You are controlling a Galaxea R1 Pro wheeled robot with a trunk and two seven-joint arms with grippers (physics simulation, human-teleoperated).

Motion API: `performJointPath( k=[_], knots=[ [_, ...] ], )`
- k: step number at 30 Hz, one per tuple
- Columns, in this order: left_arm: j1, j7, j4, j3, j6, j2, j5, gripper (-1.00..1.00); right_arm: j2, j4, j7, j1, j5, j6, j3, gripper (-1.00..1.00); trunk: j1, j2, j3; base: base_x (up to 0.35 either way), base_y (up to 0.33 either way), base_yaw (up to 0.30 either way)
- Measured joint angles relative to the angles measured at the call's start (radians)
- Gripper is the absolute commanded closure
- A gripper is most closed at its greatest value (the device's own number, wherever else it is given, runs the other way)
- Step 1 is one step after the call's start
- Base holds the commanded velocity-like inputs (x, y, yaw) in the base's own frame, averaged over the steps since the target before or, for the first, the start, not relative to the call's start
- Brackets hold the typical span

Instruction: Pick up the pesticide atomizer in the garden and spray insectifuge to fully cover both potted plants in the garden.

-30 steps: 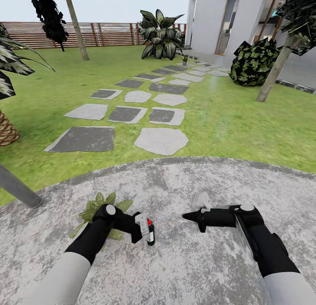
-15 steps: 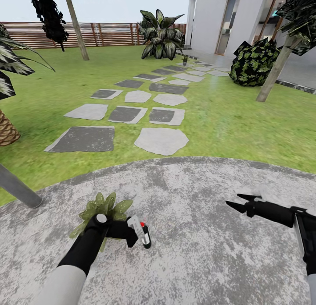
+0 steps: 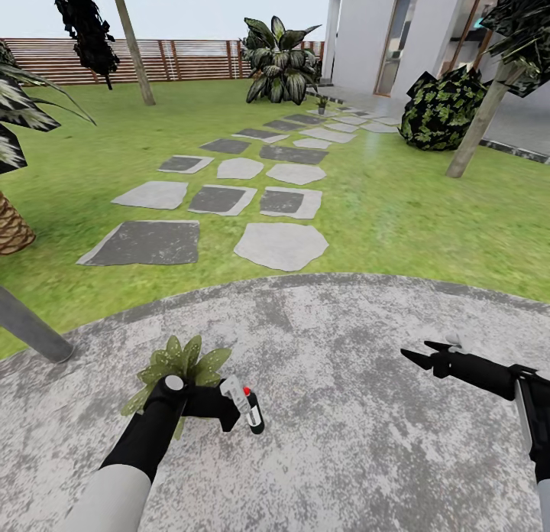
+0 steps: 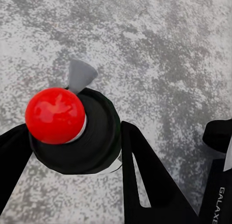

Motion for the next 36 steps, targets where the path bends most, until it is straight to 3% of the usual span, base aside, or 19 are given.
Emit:
performJointPath(
  k=[13,17,21,24,25,27,28,31,33,36],
  knots=[
    [0.000,-0.001,0.001,0.002,0.000,0.001,-0.001,1.00,-0.003,0.000,0.002,0.000,0.000,0.000,-0.002,-1.00,0.000,0.000,0.000,0.000,0.000,0.000],
    [0.000,-0.002,0.085,-0.003,0.000,0.001,-0.003,1.00,-0.004,0.000,0.002,0.000,0.000,0.000,-0.002,-1.00,0.000,0.000,0.000,0.000,0.000,0.000],
    [0.000,-0.001,0.098,-0.005,0.000,-0.012,0.001,1.00,-0.008,0.000,0.000,0.000,0.000,0.000,-0.005,-1.00,0.000,0.000,0.000,0.000,0.000,0.000],
    [0.000,-0.002,0.099,-0.004,-0.001,-0.014,0.002,1.00,-0.008,0.000,0.001,0.000,0.000,0.001,-0.057,-1.00,0.000,0.000,0.000,0.000,0.000,0.000],
    [0.000,-0.003,0.098,-0.004,-0.001,-0.015,0.002,1.00,-0.008,0.000,0.001,0.000,0.001,0.000,-0.148,-1.00,0.000,0.000,0.000,0.000,0.000,0.000],
    [0.000,-0.004,0.098,-0.005,-0.001,-0.017,0.002,1.00,-0.008,0.000,0.002,0.000,0.000,0.003,-0.248,-1.00,0.000,0.000,0.000,0.000,-0.039,0.000],
    [0.000,-0.004,0.098,-0.005,-0.001,-0.018,0.003,1.00,-0.007,0.000,0.002,0.000,-0.001,0.006,-0.275,-1.00,0.000,0.000,0.000,0.013,-0.156,0.000],
    [0.000,-0.003,0.095,-0.006,0.000,-0.035,0.010,1.00,-0.005,-0.001,0.002,0.000,-0.001,0.011,-0.316,-1.00,0.000,0.000,0.000,0.058,-0.251,0.000],
    [0.000,-0.003,0.087,-0.005,0.000,-0.045,0.035,1.00,-0.003,-0.001,0.002,0.000,0.001,0.011,-0.322,-1.00,0.000,0.000,0.000,0.096,-0.297,0.000],
    [-0.001,-0.002,0.033,-0.005,0.000,-0.052,0.150,1.00,0.000,-0.005,0.001,0.000,0.004,0.012,-0.328,-1.00,0.000,0.000,0.000,0.106,-0.310,0.000]
  ],
)
